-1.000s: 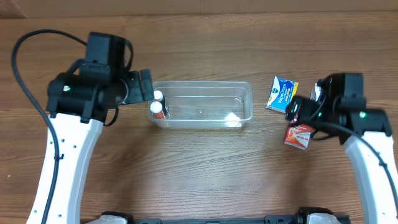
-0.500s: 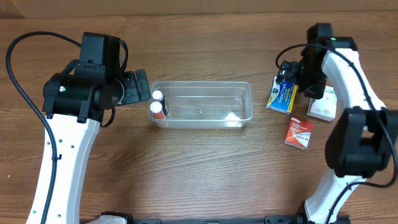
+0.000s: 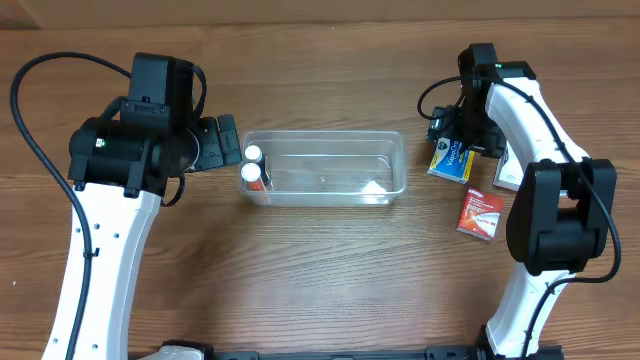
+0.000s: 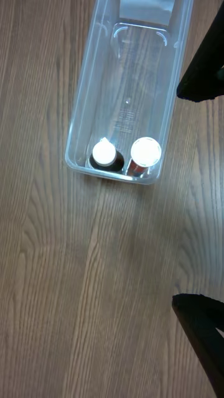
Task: Pack container
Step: 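Grasp the blue-yellow VapoDrops box with the right gripper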
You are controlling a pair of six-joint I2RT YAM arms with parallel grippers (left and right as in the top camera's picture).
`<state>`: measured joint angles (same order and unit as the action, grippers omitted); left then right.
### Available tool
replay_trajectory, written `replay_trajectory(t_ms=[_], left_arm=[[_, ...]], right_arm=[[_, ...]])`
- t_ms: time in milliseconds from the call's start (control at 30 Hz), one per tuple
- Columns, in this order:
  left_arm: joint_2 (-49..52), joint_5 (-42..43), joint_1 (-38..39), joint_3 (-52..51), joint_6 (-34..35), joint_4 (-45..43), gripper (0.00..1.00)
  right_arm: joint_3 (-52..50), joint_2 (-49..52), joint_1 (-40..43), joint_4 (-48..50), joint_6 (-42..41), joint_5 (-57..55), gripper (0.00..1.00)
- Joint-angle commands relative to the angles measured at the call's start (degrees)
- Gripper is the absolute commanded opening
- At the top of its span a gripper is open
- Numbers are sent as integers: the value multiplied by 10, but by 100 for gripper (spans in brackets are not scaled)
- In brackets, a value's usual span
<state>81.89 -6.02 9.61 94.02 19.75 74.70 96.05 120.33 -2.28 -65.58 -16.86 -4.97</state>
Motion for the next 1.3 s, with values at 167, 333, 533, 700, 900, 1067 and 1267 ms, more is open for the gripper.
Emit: replay_trajectory(t_ms=[167, 333, 533, 700, 900, 1067, 1267], left_arm=[[2, 1, -3, 5, -2, 0, 100], [2, 1, -2, 5, -2, 0, 100], [2, 1, -3, 5, -3, 1, 100], [2, 1, -3, 5, -3, 2, 100], [2, 1, -2, 5, -3, 3, 100], [2, 1, -2, 5, -3, 5, 100], [2, 1, -3, 5, -5, 5, 100]], right_arm=[[3, 30, 2, 7, -8, -14, 100], [-12, 40, 2, 30, -8, -14, 100], [-31, 40, 2, 51, -8, 1, 100], [-31, 40, 0, 49, -8, 13, 92], [-31, 40, 0, 46, -8, 38, 80], [-31, 40, 0, 40, -8, 38, 79], [-3, 10, 0, 6, -8, 38, 75]])
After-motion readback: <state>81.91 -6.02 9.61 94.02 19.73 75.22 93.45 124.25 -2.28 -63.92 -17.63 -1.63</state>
